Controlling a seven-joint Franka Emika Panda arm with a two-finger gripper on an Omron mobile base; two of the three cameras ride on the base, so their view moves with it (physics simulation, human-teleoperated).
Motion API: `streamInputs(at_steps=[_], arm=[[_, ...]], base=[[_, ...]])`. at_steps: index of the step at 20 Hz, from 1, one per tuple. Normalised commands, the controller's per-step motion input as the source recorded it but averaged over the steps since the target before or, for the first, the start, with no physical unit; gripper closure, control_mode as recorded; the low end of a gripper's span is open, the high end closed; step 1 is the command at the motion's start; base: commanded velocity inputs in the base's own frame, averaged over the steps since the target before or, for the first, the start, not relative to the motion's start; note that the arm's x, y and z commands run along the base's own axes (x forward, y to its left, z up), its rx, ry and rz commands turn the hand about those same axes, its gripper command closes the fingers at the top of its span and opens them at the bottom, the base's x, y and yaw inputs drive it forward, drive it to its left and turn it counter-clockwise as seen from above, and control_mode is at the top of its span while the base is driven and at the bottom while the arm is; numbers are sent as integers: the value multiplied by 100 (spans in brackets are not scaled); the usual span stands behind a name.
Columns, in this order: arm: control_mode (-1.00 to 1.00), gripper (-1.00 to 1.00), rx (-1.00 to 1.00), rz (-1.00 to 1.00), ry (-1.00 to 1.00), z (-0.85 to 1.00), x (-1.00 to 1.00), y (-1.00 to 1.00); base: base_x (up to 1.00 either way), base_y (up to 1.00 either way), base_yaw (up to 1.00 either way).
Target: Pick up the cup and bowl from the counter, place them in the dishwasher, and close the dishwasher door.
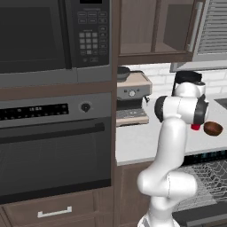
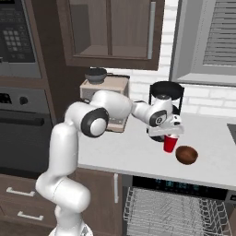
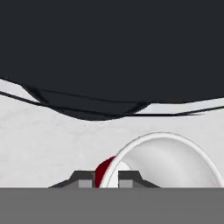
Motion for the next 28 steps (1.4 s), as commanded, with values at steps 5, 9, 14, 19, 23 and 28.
streamInputs(at_steps=[5,9,14,19,23,28], arm=[[-100,100,2,0,-2,9,-75,36],[-100,100,0,0,-3,25,-100,22],[-100,100,0,0,-7,22,-100,23],[-100,100,8,0,-16,2,-100,4],[-100,100,19,0,-8,-22,-94,0],[-100,100,25,-4,0,-49,-17,-13]], base=[[0,0,0],[0,0,0],[0,0,0],[0,0,0],[0,0,0],[0,0,0]])
